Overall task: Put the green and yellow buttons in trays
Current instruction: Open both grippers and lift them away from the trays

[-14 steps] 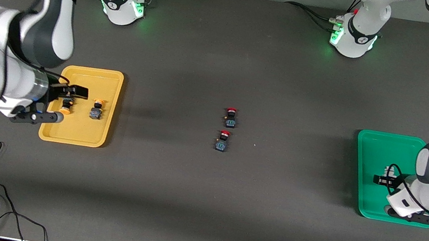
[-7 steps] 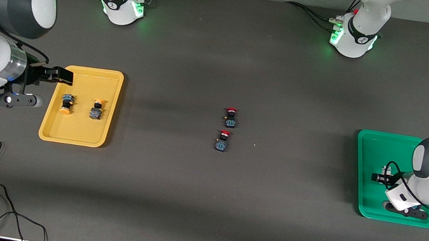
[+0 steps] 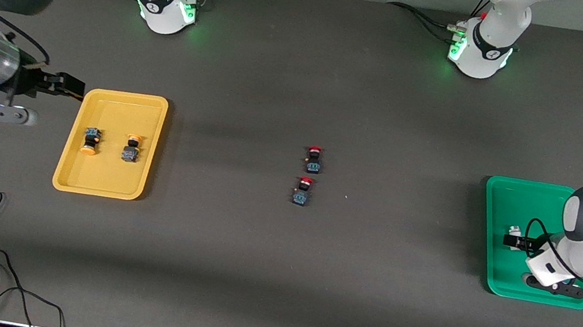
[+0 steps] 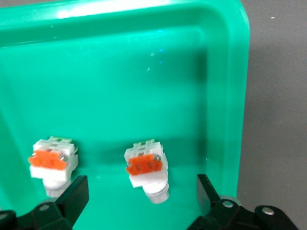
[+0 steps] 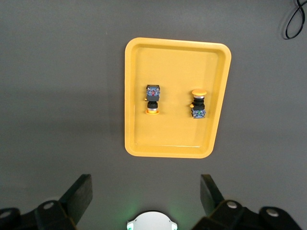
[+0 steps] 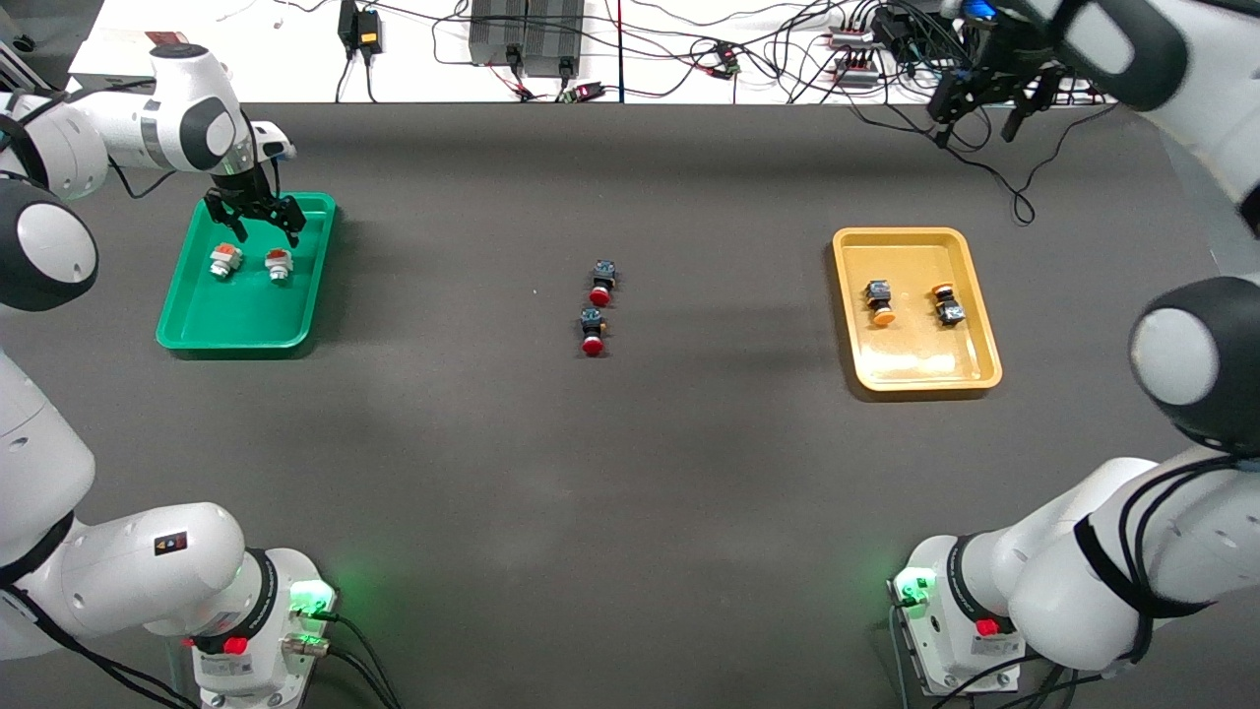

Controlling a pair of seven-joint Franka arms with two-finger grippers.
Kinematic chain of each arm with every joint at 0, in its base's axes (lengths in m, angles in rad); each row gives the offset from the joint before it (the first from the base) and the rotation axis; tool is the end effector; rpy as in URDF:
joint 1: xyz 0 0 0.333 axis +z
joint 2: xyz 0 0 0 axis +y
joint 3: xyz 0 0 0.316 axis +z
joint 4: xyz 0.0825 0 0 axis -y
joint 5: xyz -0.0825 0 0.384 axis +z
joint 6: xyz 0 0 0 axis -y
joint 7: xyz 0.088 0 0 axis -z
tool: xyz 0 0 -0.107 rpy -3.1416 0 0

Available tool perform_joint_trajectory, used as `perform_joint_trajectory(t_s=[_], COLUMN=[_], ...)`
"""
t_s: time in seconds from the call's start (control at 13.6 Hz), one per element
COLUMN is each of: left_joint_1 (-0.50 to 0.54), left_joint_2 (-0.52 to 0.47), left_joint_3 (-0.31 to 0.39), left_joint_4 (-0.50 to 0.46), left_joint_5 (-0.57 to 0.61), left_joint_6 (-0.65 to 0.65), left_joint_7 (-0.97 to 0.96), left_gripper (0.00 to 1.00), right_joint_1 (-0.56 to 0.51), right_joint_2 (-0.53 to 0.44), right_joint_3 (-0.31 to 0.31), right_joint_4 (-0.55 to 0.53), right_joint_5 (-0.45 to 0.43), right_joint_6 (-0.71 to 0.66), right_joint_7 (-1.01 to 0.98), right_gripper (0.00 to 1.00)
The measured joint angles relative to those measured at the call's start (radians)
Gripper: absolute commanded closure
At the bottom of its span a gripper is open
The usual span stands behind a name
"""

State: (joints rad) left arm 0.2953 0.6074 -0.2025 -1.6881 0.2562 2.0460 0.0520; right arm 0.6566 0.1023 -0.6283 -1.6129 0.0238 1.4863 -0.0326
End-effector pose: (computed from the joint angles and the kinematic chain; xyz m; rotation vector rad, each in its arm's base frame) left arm 0.6456 0.0858 0.2339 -3.0405 0.1244 0.3628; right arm 0.5627 0.0332 0.5516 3.0876 0.0874 -0.3246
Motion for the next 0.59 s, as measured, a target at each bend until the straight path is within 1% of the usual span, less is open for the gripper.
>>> perform_joint_trajectory(t_s=[0.22,0.44,0.52,0.59], left_joint_1=[-0.001,-0.003,-0.003,-0.004], left_joint_2=[-0.09,-0.199,-0.225,-0.244], left_joint_3=[-0.016,-0.057,-0.072,-0.087], left_joint_4=[0.038,0.116,0.15,0.19], left_joint_5=[-0.001,-0.006,-0.01,-0.018], left_joint_6=[-0.151,-0.354,-0.42,-0.488], left_joint_7=[0.0,0.0,0.0,0.0], left_gripper=[0.0,0.0,0.0,0.0], right_joint_1=[-0.275,-0.543,-0.611,-0.653], right_joint_2=[-0.079,-0.115,-0.121,-0.125], right_joint_3=[0.252,0.49,0.549,0.583], right_joint_4=[-0.066,-0.09,-0.091,-0.092], right_joint_5=[-0.009,-0.014,-0.015,-0.015], right_joint_6=[0.03,0.042,0.042,0.043], right_joint_7=[0.001,0.001,0.001,0.001], right_gripper=[0.0,0.0,0.0,0.0])
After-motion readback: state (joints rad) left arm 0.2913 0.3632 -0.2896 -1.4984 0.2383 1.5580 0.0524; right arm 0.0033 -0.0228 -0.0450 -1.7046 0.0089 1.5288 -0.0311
